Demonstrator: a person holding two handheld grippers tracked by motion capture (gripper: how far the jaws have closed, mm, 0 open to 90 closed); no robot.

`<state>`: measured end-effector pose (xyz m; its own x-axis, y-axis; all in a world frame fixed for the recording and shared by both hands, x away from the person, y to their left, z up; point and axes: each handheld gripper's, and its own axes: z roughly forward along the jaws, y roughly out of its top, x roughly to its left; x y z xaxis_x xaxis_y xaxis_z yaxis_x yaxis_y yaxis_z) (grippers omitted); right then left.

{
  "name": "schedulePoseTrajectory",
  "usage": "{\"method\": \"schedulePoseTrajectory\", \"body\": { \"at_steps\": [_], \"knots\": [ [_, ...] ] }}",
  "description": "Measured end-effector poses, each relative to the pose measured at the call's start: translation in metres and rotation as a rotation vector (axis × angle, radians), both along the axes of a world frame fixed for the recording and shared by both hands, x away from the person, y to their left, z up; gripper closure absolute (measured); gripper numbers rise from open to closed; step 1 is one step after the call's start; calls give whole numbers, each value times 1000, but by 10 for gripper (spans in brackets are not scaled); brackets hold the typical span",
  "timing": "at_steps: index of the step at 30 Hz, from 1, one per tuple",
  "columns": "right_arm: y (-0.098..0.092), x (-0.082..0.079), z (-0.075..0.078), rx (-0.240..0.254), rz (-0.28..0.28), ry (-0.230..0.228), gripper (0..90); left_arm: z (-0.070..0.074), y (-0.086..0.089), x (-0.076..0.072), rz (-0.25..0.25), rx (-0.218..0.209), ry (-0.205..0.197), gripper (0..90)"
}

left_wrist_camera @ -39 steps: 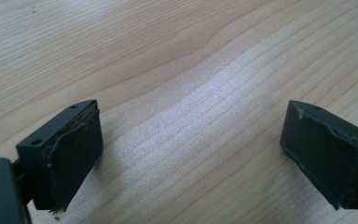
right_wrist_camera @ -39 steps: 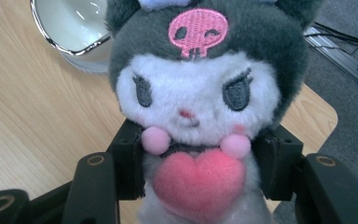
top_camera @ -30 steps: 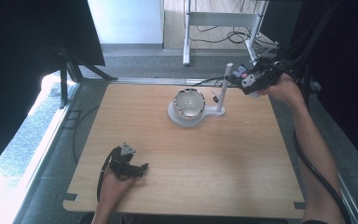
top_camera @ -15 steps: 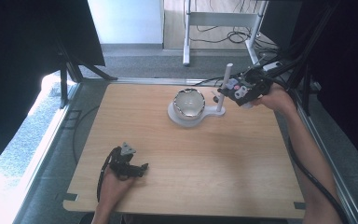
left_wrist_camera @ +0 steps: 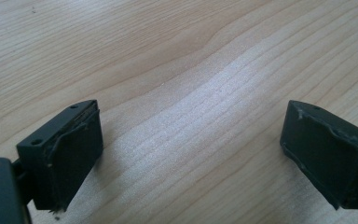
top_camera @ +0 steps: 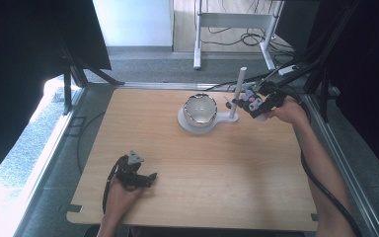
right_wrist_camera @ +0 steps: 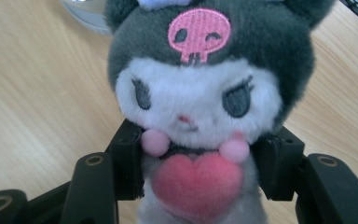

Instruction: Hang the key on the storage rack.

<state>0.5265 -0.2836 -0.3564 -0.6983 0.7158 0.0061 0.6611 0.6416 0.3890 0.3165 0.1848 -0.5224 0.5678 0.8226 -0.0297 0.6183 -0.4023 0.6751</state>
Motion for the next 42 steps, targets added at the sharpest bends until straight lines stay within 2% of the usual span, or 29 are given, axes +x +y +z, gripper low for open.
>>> {"method": "schedulePoseTrajectory", "body": {
  "at_steps": [7,12,16,20,26,34,36,42],
  "knots": [
    [-2,4,-10,8,-23,-16,427,0,0,0,0,0,0,57],
    [3,6,-19,-2,-13,-28,411,0,0,0,0,0,0,57],
    [8,6,-24,-8,9,-43,351,0,0,0,0,1,0,57],
    [7,5,-28,-20,6,-48,295,0,0,0,0,1,0,57],
    [5,-2,-28,-19,18,-53,266,0,0,0,-1,0,0,57],
    [20,-22,-36,-41,97,-32,181,0,0,0,-1,0,0,57],
    [24,-25,-38,-48,106,-29,136,0,0,0,-1,0,0,57],
    [33,-35,-42,-54,126,-53,92,0,0,0,-2,1,0,57]
  ]
}}
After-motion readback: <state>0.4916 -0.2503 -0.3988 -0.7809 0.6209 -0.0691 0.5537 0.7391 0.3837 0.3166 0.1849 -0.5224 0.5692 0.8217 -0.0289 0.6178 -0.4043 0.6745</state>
